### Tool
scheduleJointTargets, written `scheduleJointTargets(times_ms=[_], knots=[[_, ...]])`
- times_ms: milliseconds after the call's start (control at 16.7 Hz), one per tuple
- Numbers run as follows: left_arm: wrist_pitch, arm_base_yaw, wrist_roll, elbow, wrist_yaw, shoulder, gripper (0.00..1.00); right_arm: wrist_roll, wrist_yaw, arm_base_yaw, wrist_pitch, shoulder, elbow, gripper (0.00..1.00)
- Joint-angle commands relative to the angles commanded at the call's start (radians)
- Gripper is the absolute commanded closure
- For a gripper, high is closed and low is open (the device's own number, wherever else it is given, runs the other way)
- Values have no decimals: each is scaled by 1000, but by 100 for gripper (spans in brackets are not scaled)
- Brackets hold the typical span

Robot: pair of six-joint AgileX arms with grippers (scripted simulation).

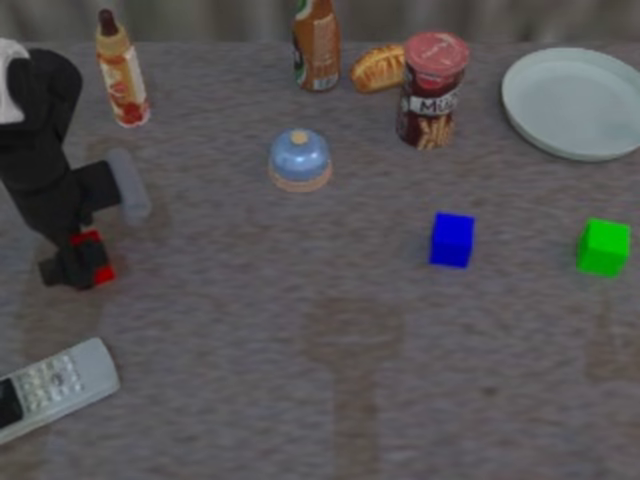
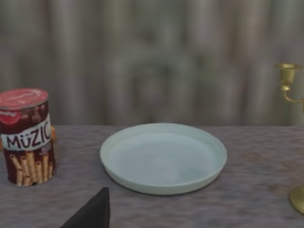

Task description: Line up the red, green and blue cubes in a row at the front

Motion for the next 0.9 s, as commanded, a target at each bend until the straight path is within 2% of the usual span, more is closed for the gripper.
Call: scheduleJointTargets(times_ms=[420,900], knots=[[0,0,0,0,0,0,100,0,0,0,0,0,0,0],[-213,14,-18,108,12,-105,100,0,0,0,0,0,0,0]])
